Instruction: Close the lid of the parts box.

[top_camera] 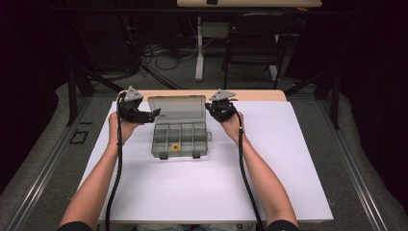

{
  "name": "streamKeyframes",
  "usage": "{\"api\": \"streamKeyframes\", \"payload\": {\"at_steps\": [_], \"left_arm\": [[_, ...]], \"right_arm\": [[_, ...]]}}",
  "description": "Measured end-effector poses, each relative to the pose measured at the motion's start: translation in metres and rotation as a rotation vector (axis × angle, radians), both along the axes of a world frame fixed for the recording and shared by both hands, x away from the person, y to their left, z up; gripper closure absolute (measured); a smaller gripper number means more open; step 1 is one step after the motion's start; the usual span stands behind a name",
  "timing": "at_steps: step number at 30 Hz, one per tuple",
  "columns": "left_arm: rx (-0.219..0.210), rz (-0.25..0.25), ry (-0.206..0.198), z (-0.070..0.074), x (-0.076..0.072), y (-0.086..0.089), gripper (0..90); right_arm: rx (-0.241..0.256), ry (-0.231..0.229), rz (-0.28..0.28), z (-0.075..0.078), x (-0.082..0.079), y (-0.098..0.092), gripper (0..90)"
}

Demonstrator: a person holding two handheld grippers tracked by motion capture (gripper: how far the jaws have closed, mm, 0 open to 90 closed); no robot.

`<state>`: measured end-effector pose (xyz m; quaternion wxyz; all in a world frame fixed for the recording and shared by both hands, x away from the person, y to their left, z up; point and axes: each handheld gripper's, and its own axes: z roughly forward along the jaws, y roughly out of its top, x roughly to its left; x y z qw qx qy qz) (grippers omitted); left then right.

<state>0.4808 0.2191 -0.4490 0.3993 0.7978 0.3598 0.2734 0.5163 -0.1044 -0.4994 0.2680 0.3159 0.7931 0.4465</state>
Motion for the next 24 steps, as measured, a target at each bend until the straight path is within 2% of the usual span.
{"api": "streamKeyframes", "payload": {"at_steps": [1,5,6,9,11,13,16,20,24], "left_arm": [[0.003,0.002,-0.004,0.001,0.001,-0.001,18.5],[0.029,-0.01,-0.005,0.005,0.006,-0.002,33.4],[0.035,-0.014,-0.004,0.006,0.007,-0.002,39.5],[0.061,-0.015,-0.01,0.007,0.009,-0.002,47.2],[0.064,-0.019,-0.011,0.007,0.01,-0.001,52.0],[0.091,-0.026,-0.024,0.008,0.011,-0.001,58.5],[0.104,-0.043,-0.034,0.008,0.011,-0.002,66.6],[0.111,-0.05,-0.048,0.007,0.012,-0.001,69.7],[0.106,-0.062,-0.048,0.007,0.012,0.002,71.0]], "right_arm": [[-0.004,-0.002,0.002,0.0,0.0,0.0,90.0],[-0.004,-0.001,0.002,0.0,0.0,0.0,90.0],[-0.003,-0.002,0.002,0.0,0.0,0.0,90.0],[-0.002,-0.002,0.002,0.0,-0.001,0.0,90.0],[-0.003,-0.002,0.002,0.0,-0.001,0.0,90.0],[-0.005,-0.002,0.002,0.0,-0.001,0.0,90.0],[-0.008,-0.001,0.001,0.001,-0.001,0.0,90.0],[-0.015,-0.007,-0.015,0.002,-0.001,-0.001,90.0],[-0.011,-0.011,-0.031,0.007,-0.002,-0.007,77.7]]}}
